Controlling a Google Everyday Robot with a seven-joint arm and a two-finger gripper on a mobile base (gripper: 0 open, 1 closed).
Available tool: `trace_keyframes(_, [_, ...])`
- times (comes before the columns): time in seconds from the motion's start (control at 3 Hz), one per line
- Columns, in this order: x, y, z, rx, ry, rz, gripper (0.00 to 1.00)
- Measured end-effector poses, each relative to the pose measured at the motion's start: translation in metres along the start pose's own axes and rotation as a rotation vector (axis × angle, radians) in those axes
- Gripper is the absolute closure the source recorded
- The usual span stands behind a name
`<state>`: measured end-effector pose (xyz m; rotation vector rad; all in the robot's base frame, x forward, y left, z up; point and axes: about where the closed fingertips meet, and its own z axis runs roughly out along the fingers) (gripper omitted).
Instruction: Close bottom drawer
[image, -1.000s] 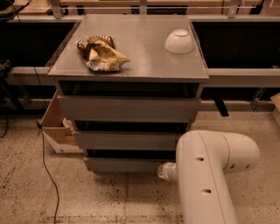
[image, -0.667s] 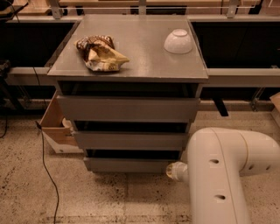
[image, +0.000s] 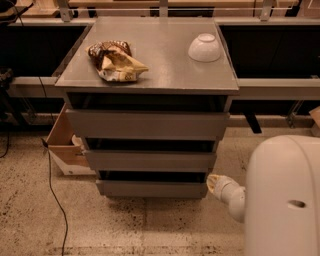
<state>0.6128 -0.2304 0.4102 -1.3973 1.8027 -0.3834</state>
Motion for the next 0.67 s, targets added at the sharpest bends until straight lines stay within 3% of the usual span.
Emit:
trace_keyframes(0.33, [-0.026,-0.043,-0.068,0.164,-0.006,-0.03,1.0])
trace_keyframes(0.67, [-0.04,-0.052,-0.143,0.231,0.005,-0.044,1.0])
